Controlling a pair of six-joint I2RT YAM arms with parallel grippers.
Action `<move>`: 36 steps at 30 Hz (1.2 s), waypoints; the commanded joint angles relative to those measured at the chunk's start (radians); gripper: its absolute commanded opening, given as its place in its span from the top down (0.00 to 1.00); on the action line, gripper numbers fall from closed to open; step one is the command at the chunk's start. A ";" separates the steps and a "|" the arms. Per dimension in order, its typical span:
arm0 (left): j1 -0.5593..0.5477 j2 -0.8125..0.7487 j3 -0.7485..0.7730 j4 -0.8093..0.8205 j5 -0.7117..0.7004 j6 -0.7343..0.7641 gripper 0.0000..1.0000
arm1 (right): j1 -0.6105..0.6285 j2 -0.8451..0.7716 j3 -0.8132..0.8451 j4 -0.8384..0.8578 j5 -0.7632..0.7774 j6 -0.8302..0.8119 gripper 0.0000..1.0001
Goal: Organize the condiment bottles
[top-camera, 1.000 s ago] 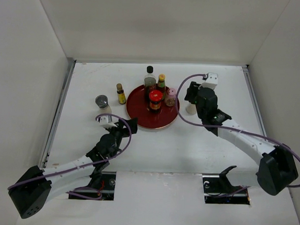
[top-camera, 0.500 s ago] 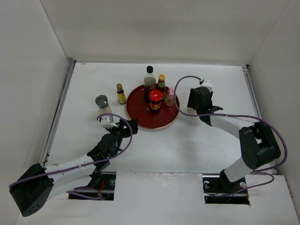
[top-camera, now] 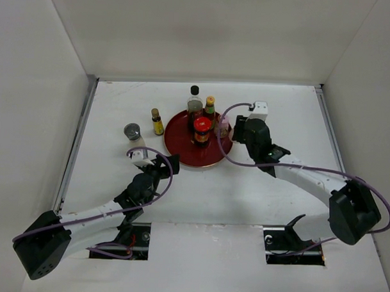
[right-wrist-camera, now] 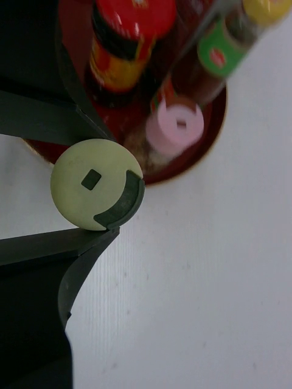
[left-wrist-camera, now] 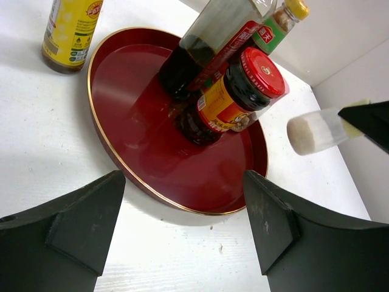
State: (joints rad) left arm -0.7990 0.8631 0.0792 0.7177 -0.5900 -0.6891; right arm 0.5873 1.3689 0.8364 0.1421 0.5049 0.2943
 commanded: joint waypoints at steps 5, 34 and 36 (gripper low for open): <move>0.005 -0.027 0.002 0.048 0.006 -0.010 0.23 | 0.160 0.133 0.141 0.059 0.003 0.032 0.56; 0.148 -0.090 0.411 -0.609 -0.126 0.028 0.23 | 0.157 -0.108 -0.052 0.068 -0.034 0.083 0.51; 0.160 -0.046 0.464 -0.630 -0.160 0.033 0.23 | 0.167 -0.110 -0.088 0.111 -0.037 0.086 0.73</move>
State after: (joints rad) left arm -0.6582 0.7773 0.4679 0.1978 -0.6811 -0.6785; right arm 0.7494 1.2518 0.7963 0.1932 0.4896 0.3584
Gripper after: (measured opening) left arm 0.771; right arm 0.328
